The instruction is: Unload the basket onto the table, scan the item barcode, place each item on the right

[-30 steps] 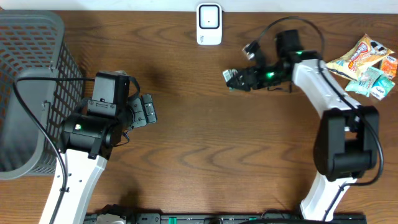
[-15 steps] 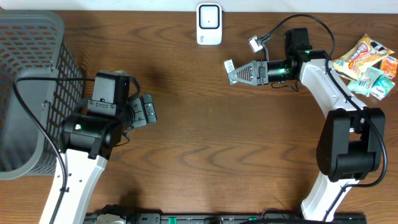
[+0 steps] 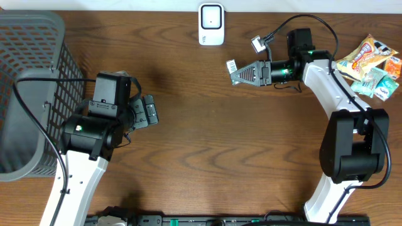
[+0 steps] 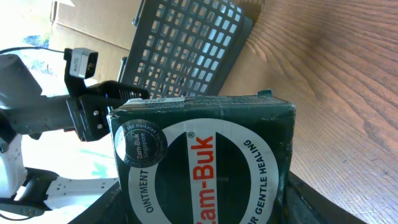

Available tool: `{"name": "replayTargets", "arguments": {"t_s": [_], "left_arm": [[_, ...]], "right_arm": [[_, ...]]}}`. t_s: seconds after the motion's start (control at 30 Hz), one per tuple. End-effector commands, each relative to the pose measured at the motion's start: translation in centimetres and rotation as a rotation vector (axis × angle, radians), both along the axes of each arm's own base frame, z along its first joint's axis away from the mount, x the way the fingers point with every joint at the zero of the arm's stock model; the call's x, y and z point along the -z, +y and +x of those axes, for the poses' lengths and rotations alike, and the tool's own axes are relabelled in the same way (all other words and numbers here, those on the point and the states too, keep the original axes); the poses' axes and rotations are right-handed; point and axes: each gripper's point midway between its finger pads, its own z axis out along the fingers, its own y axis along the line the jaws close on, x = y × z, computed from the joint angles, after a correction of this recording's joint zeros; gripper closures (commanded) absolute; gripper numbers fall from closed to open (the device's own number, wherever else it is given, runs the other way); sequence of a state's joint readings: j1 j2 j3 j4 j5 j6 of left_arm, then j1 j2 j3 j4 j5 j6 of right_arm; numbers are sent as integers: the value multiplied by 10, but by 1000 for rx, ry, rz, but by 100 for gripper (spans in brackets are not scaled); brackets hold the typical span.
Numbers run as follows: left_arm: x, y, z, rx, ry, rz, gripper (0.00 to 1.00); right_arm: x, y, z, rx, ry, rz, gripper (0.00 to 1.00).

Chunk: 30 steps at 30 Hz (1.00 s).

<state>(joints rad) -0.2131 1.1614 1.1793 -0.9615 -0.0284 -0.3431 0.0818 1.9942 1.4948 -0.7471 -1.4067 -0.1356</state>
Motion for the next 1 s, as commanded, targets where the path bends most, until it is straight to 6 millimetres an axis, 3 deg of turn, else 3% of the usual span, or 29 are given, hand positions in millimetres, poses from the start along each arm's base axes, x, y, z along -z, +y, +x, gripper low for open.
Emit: {"name": "replayTargets", "arguments": {"t_s": [0.0,0.27,0.4,0.63,0.8,0.97], "left_arm": [[-3,0,2,-9,-7,-8,3],[-3,0,2,-9,-7,-8,2],[-3,0,2,-9,-7,-8,2],[-3,0,2,-9,-7,-8,2],[-3,0,2,-9,-7,-8,2],[-3,0,2,-9,-7,-8,2]], "right_arm": [[-14,3,-4,-20,-22,43,49],[-13,3,-4,-21,-37,40,49],[4,0,2,12,-40,-59,52],[78,-25,14,128,-22,-534,52],[124,-63,18,190,-62,-978,50],[133,-72,20,201,-125,-1173,50]]}}
